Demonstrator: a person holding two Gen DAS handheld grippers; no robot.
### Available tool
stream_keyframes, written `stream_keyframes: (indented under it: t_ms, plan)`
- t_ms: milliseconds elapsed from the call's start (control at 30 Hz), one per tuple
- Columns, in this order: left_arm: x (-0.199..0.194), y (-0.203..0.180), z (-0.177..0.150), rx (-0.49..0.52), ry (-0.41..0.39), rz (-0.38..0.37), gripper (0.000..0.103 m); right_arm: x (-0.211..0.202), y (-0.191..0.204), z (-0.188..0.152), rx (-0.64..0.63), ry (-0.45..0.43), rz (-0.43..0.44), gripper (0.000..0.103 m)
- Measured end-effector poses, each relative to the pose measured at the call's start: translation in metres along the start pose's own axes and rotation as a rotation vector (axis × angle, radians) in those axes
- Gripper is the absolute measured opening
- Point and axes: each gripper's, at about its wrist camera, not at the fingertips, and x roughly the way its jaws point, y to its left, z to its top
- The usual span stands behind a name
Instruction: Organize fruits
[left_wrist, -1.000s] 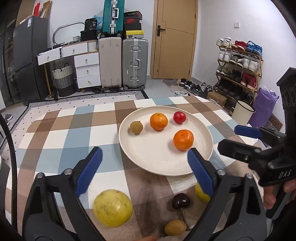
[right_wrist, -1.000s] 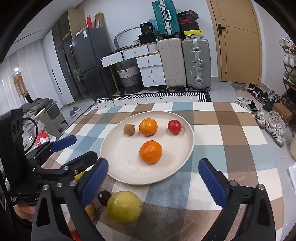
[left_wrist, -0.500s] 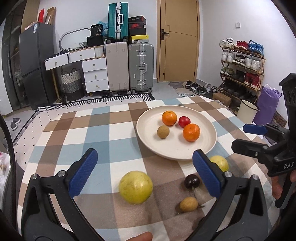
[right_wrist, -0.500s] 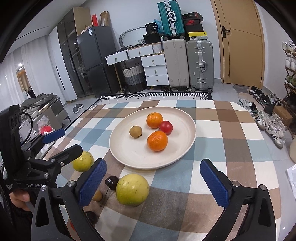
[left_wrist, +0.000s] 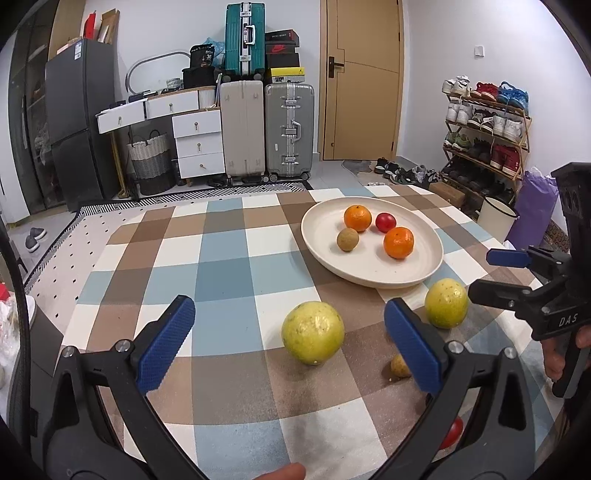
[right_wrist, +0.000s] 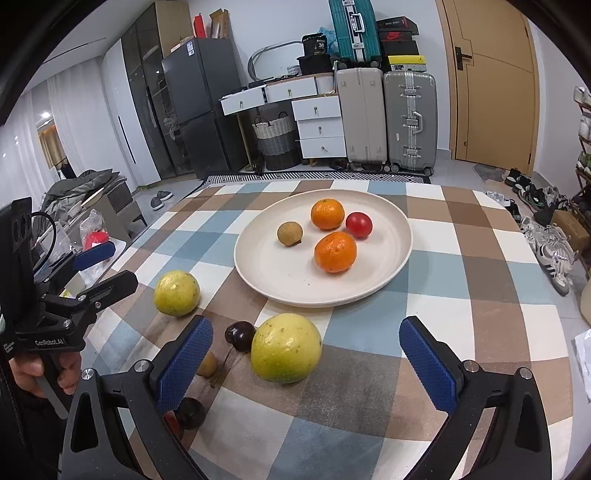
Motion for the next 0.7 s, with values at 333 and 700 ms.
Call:
stream_keyframes:
  t_ms: [333,700]
  plan:
    - [0.026,-0.003,-0.005,-0.003,0.084,0.02,0.102,0.017,0.001,-0.008,-0.003,0.063,0.002,0.103]
    - [0.052,0.007,-0.009,-0.054,0.167,0.0,0.101,0.031,-0.002,-0.013,0.024,0.124,0.02,0.102]
